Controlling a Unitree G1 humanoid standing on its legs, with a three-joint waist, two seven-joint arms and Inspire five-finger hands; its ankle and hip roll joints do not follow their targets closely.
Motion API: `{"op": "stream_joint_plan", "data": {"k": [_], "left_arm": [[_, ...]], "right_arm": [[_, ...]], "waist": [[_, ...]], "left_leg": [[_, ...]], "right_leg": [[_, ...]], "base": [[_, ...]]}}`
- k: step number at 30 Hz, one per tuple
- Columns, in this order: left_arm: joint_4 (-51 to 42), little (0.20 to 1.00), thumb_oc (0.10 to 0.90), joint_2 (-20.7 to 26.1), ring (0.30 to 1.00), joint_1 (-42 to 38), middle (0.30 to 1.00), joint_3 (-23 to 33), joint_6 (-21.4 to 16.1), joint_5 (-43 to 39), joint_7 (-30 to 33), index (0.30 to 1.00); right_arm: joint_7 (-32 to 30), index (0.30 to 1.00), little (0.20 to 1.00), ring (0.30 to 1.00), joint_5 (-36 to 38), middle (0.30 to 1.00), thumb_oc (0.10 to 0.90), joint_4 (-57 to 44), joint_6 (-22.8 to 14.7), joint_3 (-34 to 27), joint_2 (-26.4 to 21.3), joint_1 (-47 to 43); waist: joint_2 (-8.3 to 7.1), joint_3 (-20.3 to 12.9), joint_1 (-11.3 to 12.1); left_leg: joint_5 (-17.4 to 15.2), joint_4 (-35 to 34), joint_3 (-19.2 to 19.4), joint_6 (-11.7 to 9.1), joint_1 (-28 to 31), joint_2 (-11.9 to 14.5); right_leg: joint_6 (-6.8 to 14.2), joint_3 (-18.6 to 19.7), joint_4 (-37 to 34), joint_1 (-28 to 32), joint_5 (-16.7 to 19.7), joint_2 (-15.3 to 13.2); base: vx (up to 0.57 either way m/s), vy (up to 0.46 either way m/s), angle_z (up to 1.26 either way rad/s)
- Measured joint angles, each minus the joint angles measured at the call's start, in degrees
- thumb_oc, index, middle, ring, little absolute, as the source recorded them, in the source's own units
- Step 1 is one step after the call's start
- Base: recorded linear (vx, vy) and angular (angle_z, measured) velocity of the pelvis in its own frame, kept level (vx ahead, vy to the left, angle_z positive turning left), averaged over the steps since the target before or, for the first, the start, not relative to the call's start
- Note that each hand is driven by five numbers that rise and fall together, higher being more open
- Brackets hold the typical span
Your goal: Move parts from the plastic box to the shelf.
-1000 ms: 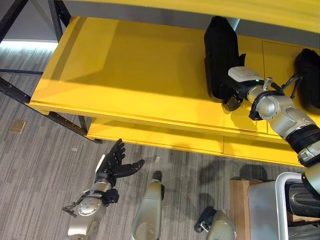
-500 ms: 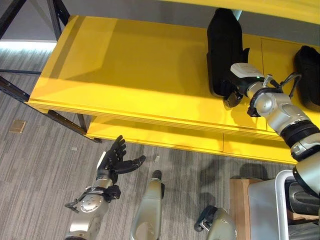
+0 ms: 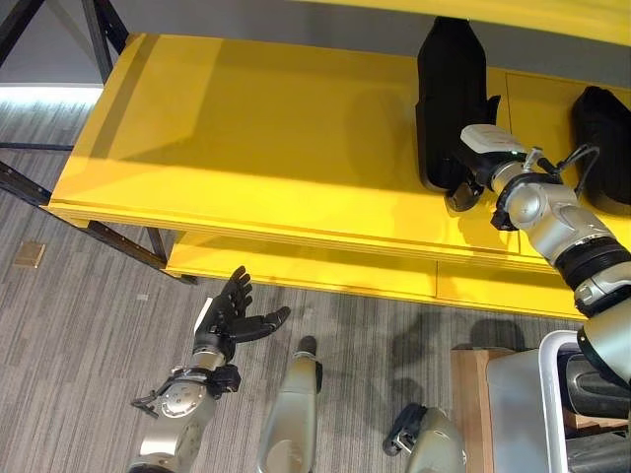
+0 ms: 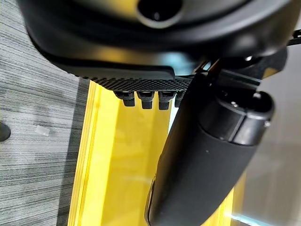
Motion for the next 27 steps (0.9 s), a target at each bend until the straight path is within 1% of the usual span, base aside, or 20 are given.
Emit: {"op": "stream_joint_plan", "data": {"k": [1,4,5,11,12,13,14,19,27], "left_arm": [[0.0,1.0,0.9,0.0,1.0,-0.2,1.0,0.0,0.0,0.0,0.0,1.0],[0.0,1.0,0.9,0.0,1.0,-0.2,1.0,0.0,0.0,0.1,0.0,1.0],[0.0,1.0,0.9,0.0,1.0,-0.2,1.0,0.0,0.0,0.1,0.0,1.0],[0.1,1.0,0.9,0.0,1.0,-0.3,1.0,0.1,0.0,0.1,0.0,1.0],[0.1,1.0,0.9,0.0,1.0,-0.3,1.0,0.1,0.0,0.1,0.0,1.0],[0.1,1.0,0.9,0.0,1.0,-0.3,1.0,0.1,0.0,0.1,0.0,1.0],[0.1,1.0,0.9,0.0,1.0,-0.2,1.0,0.1,0.0,0.1,0.0,1.0],[0.1,1.0,0.9,0.0,1.0,-0.2,1.0,0.2,0.0,0.1,0.0,1.0],[0.1,1.0,0.9,0.0,1.0,-0.3,1.0,0.4,0.0,0.2,0.0,1.0]], "right_arm": [[0.1,0.3,0.3,0.3,0.0,0.3,0.4,-0.1,0.0,0.0,-0.4,0.0],[0.4,0.3,0.3,0.3,0.0,0.3,0.4,-0.7,0.0,0.0,-1.6,0.2],[0.5,0.3,0.3,0.3,0.0,0.3,0.4,-0.8,0.2,0.0,-1.8,0.2],[0.7,0.3,0.3,0.3,0.0,0.3,0.4,-1.1,0.2,0.0,-2.2,0.6],[0.7,0.478,0.478,0.478,0.0,0.478,0.527,-1.1,0.2,0.0,-2.2,0.6],[0.7,0.822,0.822,0.822,0.0,0.822,0.773,-1.2,0.2,0.0,-2.2,0.6],[0.7,1.0,1.0,1.0,0.0,1.0,0.9,-1.3,0.2,0.0,-2.2,0.6],[1.4,1.0,1.0,1.0,0.5,1.0,0.9,-1.3,0.2,0.1,-2.2,0.5],[3.1,1.0,1.0,1.0,0.3,1.0,0.9,-5.5,0.2,0.4,-2.5,0.5]], "waist": [[-0.01,0.0,-0.2],[-0.09,0.0,-0.5],[-0.16,0.0,-1.2],[-0.86,0.4,-1.6],[-0.86,0.4,-1.5],[-0.86,0.4,-1.4],[-0.87,0.4,-1.4],[-0.93,0.5,-1.2],[-1.44,0.7,-1.0]], "left_leg": [[0.0,0.0,0.1,0.0,0.0,0.5],[0.1,0.0,0.0,-0.3,0.0,0.7],[0.2,0.0,0.1,-0.5,0.0,0.7],[0.2,0.1,0.1,-0.5,0.0,0.8],[0.2,0.1,0.1,-0.5,0.0,0.9],[0.2,0.1,0.1,-0.5,0.0,0.9],[0.2,0.2,0.1,-0.6,0.0,0.9],[0.1,0.2,-0.1,-0.6,-0.1,1.1],[0.1,0.0,-0.6,-0.7,-0.4,1.4]], "right_leg": [[-0.1,0.0,-0.2,0.0,0.0,0.4],[0.0,0.0,-0.2,0.0,0.1,0.7],[0.0,0.0,-0.3,0.0,0.1,0.7],[0.1,0.1,-0.3,-0.1,0.2,0.9],[0.1,0.1,-0.3,-0.1,0.2,0.9],[0.1,0.1,-0.3,-0.1,0.2,0.9],[0.1,0.1,-0.3,-0.1,0.2,0.9],[-0.1,0.0,-0.3,-0.1,0.1,1.1],[-0.1,-0.7,-0.5,0.1,0.1,1.5]], "base": [[0.01,0.0,-0.08],[0.0,0.0,-0.02],[0.0,0.0,0.0],[0.0,0.0,0.0],[0.0,0.0,0.0],[0.0,0.0,0.0],[0.0,0.0,0.0],[0.0,0.0,0.0],[0.02,-0.005,0.01]]}}
